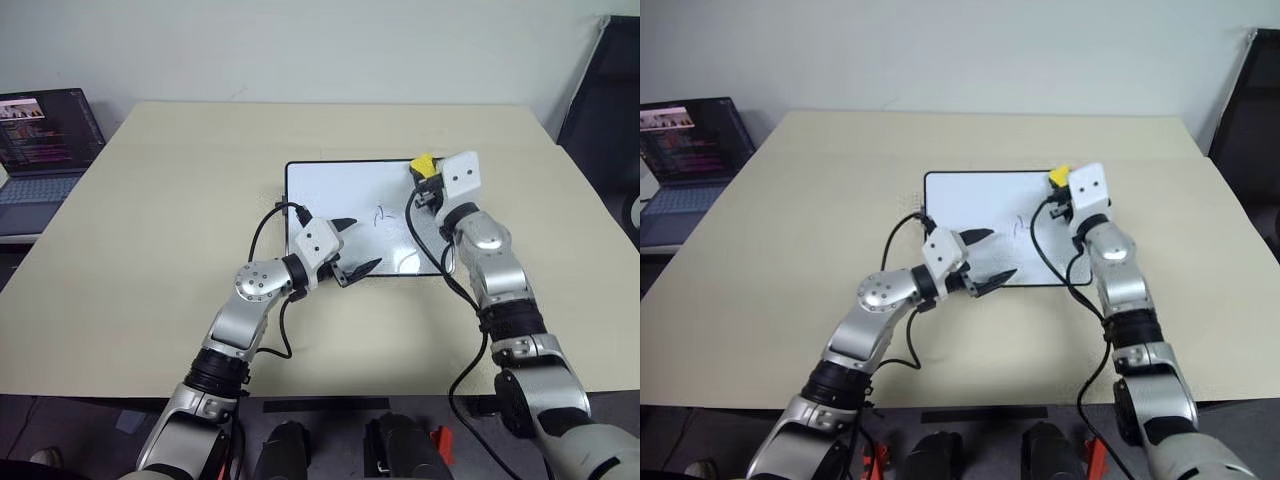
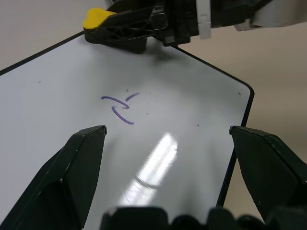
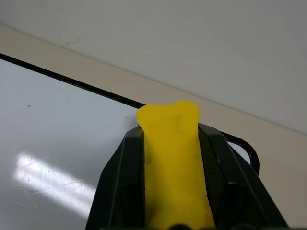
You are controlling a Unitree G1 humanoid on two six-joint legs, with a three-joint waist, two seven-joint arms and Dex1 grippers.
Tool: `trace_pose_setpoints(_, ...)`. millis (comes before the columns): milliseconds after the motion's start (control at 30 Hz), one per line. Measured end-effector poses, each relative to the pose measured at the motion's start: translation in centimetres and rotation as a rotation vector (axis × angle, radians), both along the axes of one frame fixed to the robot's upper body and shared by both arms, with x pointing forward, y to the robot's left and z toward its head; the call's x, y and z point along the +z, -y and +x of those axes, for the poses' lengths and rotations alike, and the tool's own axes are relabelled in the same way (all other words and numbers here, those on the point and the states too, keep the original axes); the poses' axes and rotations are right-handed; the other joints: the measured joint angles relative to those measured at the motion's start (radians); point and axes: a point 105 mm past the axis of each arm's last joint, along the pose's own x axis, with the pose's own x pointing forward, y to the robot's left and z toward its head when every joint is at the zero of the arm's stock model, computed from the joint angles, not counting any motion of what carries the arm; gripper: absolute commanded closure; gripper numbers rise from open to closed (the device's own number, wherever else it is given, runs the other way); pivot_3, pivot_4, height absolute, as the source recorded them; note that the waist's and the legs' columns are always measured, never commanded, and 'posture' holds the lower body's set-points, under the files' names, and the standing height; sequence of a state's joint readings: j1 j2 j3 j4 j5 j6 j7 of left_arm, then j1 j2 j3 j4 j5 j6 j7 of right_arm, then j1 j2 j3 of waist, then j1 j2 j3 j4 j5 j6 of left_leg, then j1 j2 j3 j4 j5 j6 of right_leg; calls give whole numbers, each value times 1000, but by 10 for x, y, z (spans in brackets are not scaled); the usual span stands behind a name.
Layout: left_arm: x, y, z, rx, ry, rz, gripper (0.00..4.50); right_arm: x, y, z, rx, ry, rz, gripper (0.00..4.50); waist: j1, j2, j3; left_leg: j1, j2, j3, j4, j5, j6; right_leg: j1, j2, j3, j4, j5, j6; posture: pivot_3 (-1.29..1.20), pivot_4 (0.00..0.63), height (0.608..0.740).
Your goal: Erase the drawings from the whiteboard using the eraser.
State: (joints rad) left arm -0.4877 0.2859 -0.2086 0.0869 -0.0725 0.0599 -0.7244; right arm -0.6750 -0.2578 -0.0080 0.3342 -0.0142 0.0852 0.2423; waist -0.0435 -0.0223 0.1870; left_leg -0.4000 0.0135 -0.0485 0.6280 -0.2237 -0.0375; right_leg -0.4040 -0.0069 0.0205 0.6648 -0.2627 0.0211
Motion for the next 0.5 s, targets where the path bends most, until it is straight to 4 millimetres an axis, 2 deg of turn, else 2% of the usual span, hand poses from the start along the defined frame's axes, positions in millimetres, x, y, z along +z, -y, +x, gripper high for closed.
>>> trace_pose_setpoints(233,0,0,0,6,1,-2,0,-23,1,-22,-8,-79,45,3325,5,0,0,1,0,0,1,1,1,1,0,0,1,1,0,0,150,740)
trace_pose_setpoints(500,1,1,0,2,1,-4,0,-21,6,-29,-8,-97,24,3325,12,0,0,1,0,0,1,1,1,1,0,0,0,2,0,0,150,740)
